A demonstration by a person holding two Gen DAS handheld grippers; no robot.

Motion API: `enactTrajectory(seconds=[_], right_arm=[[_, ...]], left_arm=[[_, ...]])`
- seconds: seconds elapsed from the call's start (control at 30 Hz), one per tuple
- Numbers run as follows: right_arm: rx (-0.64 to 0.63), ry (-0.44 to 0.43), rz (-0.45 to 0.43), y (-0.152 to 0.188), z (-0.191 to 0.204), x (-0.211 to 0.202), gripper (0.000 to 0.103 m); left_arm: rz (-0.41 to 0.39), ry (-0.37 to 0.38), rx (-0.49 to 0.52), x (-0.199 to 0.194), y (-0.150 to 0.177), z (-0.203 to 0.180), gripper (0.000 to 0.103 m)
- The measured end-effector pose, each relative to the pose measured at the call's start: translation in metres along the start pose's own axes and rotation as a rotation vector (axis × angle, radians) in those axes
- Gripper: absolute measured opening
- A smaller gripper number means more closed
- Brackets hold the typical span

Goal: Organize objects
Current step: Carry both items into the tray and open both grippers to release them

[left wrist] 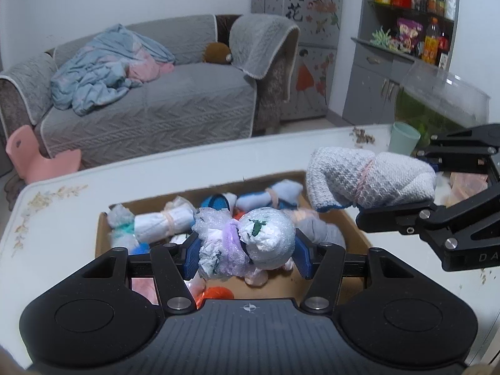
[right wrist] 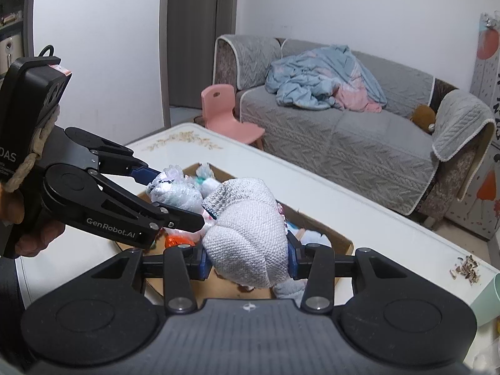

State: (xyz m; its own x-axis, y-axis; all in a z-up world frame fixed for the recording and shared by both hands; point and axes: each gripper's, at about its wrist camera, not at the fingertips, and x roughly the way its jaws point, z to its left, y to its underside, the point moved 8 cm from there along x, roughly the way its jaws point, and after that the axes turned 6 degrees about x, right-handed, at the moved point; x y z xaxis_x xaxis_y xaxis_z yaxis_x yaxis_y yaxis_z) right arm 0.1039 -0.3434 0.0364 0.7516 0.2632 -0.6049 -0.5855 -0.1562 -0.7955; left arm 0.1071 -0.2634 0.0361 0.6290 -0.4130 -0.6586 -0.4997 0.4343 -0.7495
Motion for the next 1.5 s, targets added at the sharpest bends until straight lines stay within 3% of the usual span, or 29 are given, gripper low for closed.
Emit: enactTrajectory(seconds=[0.43,0.77,0.9,1.07,1.33,1.5], right_arm=[[-0.015,-0.031,0.108,0.026,0.001,0.02,0.04],[0.005,-0.068,0.229,0.054,-0.007,0.048,0.04],[0.01,-0.118,0.282,0.064,-0.008,0.063,0.04],[0.023,-0.118,0.29,0.068,-0.011,0.08,0.041],[0.108,-0.001,0.241,0.076,-0.02,0.086,0.04],[0.15,0.064,0.222,0.082,-0.018,0.082,0.04]], left_arm=[[0.114,0.082,0.061,0.036,0.03,-0.024,0.064],[0.237,0.152,0.037,0.073,0.06,-0.028,0.064],[0.286,0.127,0.024,0.085,0.07,-0.019,0.064],[0.254,0.049,0.001,0.09,0.068,-0.004,0.064],[0.172,-0.066,-0.078,0.091,0.071,0.002,0.064],[0.148,-0.089,-0.096,0.086,0.075,-0.001,0.064]])
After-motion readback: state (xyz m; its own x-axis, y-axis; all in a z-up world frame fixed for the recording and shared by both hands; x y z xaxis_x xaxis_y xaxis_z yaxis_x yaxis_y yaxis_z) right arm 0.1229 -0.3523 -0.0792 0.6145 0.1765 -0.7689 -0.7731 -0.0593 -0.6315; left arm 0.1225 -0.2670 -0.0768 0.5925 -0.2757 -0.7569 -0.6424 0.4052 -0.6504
